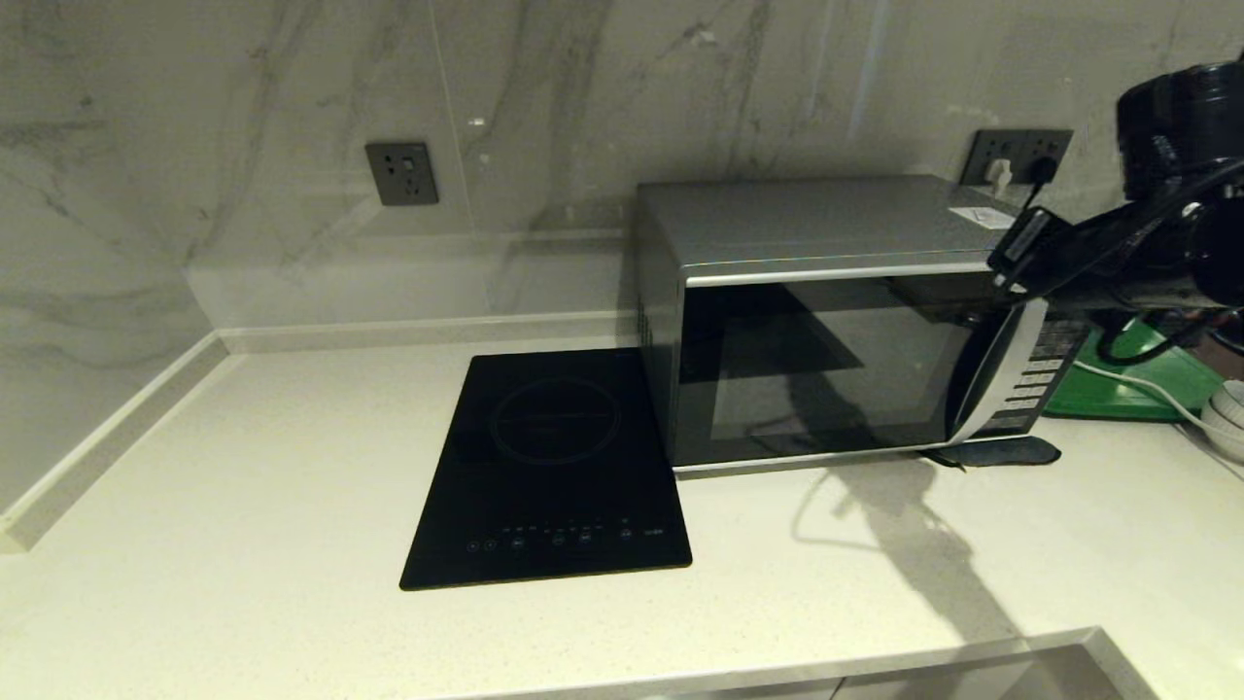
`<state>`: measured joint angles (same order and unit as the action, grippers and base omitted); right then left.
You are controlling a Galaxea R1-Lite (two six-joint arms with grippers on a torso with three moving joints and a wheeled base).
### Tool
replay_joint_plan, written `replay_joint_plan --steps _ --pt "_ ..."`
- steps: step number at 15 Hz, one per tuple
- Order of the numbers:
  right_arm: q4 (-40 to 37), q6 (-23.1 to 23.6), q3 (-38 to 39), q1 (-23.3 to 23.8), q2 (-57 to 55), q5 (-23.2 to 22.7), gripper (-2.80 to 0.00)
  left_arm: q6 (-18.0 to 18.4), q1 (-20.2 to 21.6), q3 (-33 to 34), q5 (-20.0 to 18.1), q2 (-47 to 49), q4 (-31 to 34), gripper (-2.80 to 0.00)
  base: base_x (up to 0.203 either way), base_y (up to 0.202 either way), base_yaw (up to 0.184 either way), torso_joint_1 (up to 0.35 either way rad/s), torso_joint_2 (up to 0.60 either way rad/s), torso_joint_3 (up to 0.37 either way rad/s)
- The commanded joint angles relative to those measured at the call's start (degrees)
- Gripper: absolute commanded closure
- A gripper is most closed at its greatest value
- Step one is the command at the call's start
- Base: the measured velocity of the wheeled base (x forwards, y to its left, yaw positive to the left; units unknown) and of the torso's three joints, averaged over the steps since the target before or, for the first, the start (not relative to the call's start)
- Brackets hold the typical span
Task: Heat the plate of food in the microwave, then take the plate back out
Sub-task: Close the microwave oven, then open the microwave oven
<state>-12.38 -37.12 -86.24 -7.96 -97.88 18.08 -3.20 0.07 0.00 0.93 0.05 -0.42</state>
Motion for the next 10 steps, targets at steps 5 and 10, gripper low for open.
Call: replay_joint_plan --steps 5,10 --pt "-10.39 1.31 9.06 4.94 23.03 -1.62 0.00 -0.05 0.01 0.00 0.04 0.04 -0.02 0.00 0.000 0.000 0.000 0.000 0.00 0.000" --pt "-16.46 8.99 23.78 25.52 35.50 -18.62 0.00 -0.05 0.01 0.00 0.04 0.04 -0.02 0.00 0.000 0.000 0.000 0.000 0.00 0.000"
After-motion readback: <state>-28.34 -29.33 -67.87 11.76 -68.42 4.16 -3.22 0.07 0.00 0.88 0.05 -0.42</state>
